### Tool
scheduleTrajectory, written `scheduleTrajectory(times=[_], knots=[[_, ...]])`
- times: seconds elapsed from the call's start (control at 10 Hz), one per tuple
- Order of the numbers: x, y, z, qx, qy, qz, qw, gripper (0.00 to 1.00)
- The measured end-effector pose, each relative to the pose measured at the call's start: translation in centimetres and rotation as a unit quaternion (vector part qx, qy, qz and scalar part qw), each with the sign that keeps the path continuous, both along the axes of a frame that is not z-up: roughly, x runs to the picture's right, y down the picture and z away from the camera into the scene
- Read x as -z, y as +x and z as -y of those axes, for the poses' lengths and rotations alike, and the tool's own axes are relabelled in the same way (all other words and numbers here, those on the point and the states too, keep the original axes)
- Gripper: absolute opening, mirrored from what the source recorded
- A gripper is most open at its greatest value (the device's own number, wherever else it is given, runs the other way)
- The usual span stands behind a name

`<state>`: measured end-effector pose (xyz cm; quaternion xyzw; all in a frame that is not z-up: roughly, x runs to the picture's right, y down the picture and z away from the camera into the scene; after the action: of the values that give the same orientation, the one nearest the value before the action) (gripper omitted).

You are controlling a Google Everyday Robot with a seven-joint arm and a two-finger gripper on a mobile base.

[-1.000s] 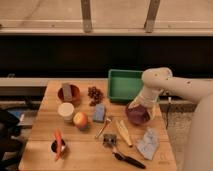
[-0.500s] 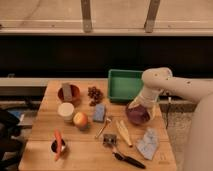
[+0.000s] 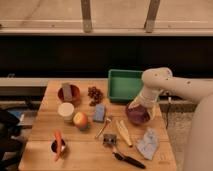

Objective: Place pepper in purple bowl

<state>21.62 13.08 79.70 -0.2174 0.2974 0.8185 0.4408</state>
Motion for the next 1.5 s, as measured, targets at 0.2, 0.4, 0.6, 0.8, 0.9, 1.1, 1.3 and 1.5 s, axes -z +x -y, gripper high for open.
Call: scheduleTrajectory(times=[0.2, 0.4, 0.6, 0.8, 0.9, 1.1, 1.3, 1.5], knots=[[0.1, -1.5, 0.6, 0.042, 0.012, 0.015, 0.9989, 0.8], [0.2, -5.3, 1.9, 0.097, 0.025, 0.045, 0.9939, 0.8], [0.7, -10.9, 3.3, 0.15, 0.036, 0.087, 0.9842, 0.8], [1.8, -16.2, 4.2, 0.204, 0.045, 0.135, 0.9686, 0.8], [2.8, -19.1, 4.1, 0.23, 0.046, 0.164, 0.9582, 0.8], [5.3, -24.0, 3.1, 0.272, 0.048, 0.216, 0.9367, 0.8], [5.6, -24.4, 2.9, 0.28, 0.049, 0.22, 0.933, 0.8], [5.6, -24.3, 3.0, 0.281, 0.05, 0.22, 0.9328, 0.8]])
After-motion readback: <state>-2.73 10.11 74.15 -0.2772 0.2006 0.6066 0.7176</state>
